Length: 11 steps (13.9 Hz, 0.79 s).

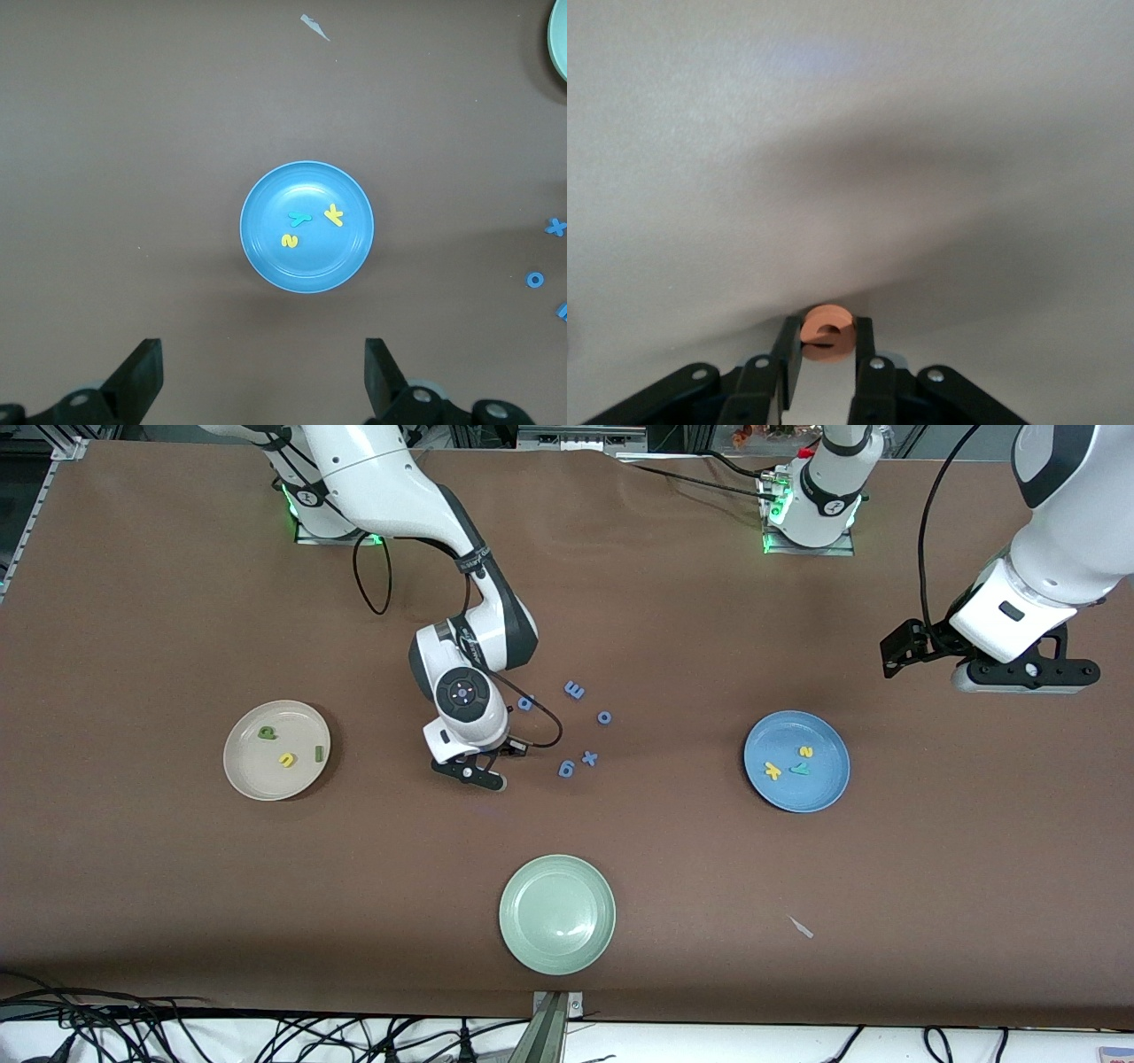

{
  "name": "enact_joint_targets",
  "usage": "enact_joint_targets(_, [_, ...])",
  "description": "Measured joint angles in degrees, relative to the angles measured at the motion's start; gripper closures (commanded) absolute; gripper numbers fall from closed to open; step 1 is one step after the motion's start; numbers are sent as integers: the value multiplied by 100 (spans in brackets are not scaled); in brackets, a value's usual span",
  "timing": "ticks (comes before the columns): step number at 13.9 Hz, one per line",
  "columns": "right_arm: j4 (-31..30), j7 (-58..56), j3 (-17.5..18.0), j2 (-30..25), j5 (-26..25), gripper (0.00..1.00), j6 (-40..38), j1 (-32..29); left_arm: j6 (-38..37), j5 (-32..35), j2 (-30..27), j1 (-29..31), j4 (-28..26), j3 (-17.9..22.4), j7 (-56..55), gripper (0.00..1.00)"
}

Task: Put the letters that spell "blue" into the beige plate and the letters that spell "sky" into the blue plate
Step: 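Carry the orange o to the white plate and open the right gripper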

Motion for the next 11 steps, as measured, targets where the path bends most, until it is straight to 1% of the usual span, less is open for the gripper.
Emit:
enact_joint_targets(3, [91, -826, -284, -253, 0, 84, -724, -198, 0, 0, 0, 0, 1, 0, 0, 0])
enact_joint_targets(5, [87, -1540, -663, -417, 0, 84, -1309, -274, 0, 0, 0, 0, 1, 0, 0, 0])
enact_joint_targets(7, [56, -2342, -1131, -467, 1, 84, -1780, -306, 0, 0, 0, 0, 1, 0, 0, 0])
enact_joint_targets(9, [-97, -3044, -1532, -468, 2, 84, -1957, -336, 0, 0, 0, 0, 1, 0, 0, 0])
enact_joint_targets(11, [-321, -3680, -1866, -467, 3, 84, -1965, -359, 0, 0, 0, 0, 2, 0, 0, 0])
